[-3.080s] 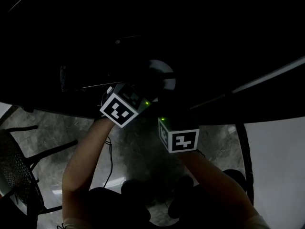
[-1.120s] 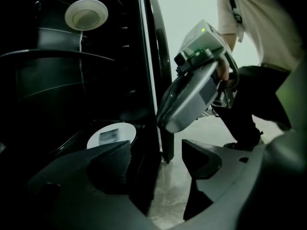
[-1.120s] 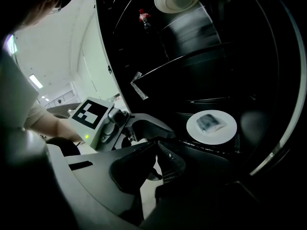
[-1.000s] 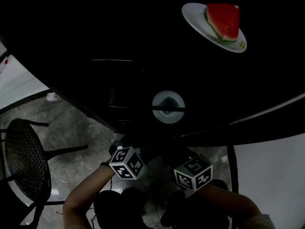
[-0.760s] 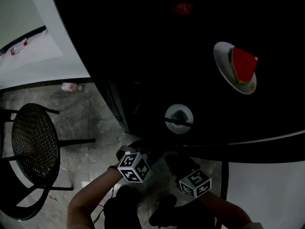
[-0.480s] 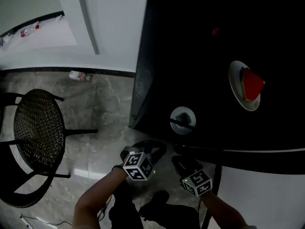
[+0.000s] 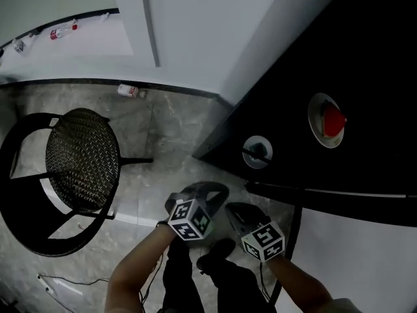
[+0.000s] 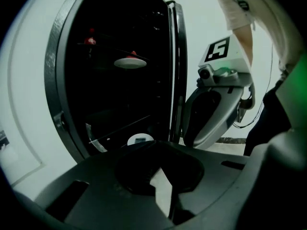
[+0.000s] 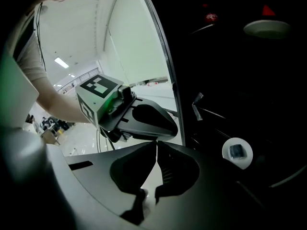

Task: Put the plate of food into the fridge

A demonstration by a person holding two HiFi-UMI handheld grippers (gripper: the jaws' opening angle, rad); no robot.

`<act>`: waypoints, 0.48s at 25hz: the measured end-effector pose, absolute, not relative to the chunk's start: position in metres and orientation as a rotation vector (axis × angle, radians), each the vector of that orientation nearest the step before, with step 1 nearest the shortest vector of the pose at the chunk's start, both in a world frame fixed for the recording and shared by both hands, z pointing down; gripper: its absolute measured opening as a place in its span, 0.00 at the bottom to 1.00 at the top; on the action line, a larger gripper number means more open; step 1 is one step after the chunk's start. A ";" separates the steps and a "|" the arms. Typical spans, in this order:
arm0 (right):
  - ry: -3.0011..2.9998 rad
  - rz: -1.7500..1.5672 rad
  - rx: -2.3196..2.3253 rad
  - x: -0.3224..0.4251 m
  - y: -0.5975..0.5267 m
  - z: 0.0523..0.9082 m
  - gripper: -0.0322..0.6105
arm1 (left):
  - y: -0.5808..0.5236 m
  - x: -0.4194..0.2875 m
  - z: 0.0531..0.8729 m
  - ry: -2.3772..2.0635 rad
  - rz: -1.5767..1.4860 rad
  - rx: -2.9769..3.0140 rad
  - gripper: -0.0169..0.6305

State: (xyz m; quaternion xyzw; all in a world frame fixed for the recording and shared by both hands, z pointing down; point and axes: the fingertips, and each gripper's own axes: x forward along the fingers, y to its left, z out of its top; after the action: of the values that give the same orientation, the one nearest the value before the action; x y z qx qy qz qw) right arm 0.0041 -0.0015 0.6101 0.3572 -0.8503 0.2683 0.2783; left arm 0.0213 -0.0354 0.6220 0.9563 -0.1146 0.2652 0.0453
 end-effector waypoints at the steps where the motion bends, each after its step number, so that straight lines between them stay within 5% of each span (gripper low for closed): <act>1: -2.280 0.711 0.965 0.000 -0.004 0.600 0.09 | -0.038 0.017 0.611 -0.365 0.802 2.916 0.05; 12: -2.302 0.657 1.111 -0.009 -0.018 0.481 0.09 | -0.039 -0.028 0.500 -0.548 0.700 2.819 0.05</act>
State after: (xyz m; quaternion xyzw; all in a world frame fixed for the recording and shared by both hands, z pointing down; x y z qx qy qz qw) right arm -0.0092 -0.0175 0.4806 0.4078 -0.8449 0.2411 0.2486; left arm -0.0284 -0.0387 0.4999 0.9496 -0.1845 0.2358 0.0928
